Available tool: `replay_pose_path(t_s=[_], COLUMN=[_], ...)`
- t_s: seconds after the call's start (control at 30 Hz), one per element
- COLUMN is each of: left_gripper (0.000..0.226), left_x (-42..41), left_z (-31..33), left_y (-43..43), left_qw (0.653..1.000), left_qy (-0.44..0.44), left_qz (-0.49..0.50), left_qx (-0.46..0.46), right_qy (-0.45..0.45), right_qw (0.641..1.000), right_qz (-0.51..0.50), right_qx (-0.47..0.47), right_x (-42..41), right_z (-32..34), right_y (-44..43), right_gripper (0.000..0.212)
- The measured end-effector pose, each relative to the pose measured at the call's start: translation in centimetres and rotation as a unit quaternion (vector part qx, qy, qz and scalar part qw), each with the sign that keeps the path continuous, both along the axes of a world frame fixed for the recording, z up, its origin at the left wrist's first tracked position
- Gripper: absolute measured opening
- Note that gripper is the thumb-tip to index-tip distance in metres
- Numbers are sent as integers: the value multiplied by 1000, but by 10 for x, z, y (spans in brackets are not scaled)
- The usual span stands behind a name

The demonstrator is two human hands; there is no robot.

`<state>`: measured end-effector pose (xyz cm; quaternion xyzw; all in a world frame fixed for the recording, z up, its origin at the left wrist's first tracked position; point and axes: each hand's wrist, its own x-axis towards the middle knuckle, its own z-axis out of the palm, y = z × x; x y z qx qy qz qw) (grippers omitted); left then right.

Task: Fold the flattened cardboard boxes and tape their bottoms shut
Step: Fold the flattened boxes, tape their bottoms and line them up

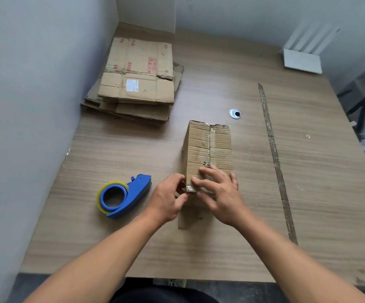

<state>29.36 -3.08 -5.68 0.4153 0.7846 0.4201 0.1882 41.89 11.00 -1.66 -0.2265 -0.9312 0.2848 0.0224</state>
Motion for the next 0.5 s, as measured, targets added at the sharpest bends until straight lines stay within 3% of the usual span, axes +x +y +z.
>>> replay_pose_path(t_s=[0.13,0.23,0.37,0.43,0.5], left_gripper=[17,19,7,16,43], left_x=[4,6,5,3,3], left_z=[3,11,11,17,27], left_y=[-5,-3,-5,-3,1], left_qw=[999,998,997,995,986], left_qy=[30,22,10,-34,-116], left_qz=[3,31,48,38,44], left_qx=[-20,-41,-61,-89,-112], right_qy=[70,125,106,110,109], right_qw=[997,971,913,907,907], right_qz=[-44,-202,-304,-312,-318], right_qx=[-8,-35,-250,-262,-252], right_x=[4,9,17,19,18], right_z=[-4,-6,-13,-18,-20], right_y=[-2,-1,-14,-18,-18], right_gripper=[56,70,90,85,81])
